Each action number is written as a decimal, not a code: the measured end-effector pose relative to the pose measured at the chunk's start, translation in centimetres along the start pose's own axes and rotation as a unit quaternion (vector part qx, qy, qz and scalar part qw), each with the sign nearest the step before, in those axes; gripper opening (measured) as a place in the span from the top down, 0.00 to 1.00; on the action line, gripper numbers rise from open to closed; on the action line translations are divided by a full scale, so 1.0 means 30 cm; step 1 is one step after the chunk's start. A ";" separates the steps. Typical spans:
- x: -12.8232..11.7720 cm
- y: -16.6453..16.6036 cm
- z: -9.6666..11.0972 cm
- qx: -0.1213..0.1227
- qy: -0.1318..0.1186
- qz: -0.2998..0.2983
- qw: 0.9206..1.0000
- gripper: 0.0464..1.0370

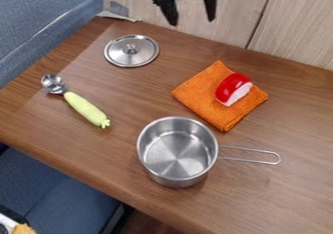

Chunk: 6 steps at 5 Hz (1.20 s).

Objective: Put the red object in the silver pot

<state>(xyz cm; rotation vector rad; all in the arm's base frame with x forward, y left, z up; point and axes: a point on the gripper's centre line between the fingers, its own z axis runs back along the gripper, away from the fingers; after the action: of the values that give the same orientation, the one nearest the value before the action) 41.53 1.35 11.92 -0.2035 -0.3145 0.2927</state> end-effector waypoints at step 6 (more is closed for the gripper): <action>-0.197 -0.175 -0.142 0.013 0.096 -0.146 0.985 0.04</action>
<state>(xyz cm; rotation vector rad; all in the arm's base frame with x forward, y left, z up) 38.88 -6.06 7.60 -0.1549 -0.1463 -0.0131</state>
